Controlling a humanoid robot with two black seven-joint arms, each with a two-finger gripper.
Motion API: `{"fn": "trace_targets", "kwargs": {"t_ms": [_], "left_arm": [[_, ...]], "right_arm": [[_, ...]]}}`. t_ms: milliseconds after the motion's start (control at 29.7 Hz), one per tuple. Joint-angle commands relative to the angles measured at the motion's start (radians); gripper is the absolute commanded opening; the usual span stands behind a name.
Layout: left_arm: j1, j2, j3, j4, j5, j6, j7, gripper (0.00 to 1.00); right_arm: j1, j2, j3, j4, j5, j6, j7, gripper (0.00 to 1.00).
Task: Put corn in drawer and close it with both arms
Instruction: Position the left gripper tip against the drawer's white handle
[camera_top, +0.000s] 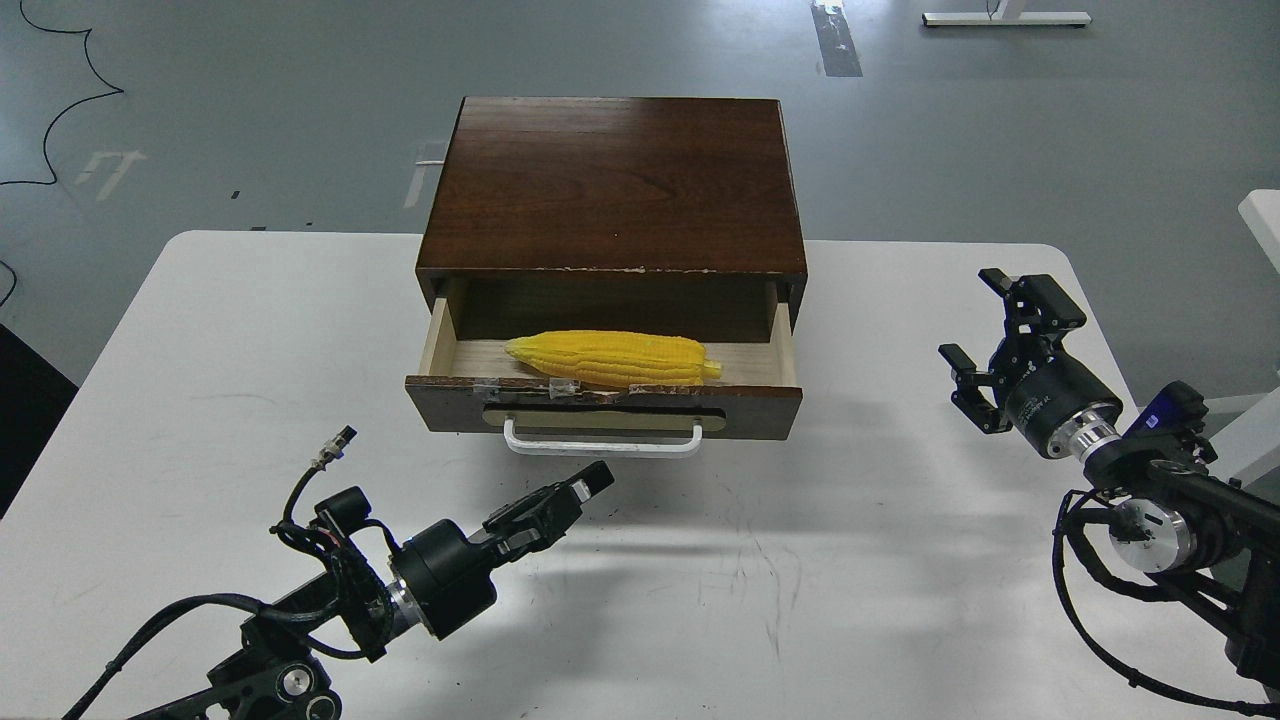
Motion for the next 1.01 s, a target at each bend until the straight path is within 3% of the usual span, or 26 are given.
{"fn": "trace_targets", "kwargs": {"t_ms": [0,977], "left_arm": [[-0.002,0.001,0.001,-0.003,-0.003,-0.007,-0.004,0.00],[-0.037,0.006,-0.003,-0.008,-0.027,-0.014,-0.005,0.00]], "right_arm": [[0.000,0.001,0.000,0.001,0.000,0.000,0.000,1.00],[-0.008,-0.001,0.000,0.003,0.000,0.000,0.000,1.00]]}}
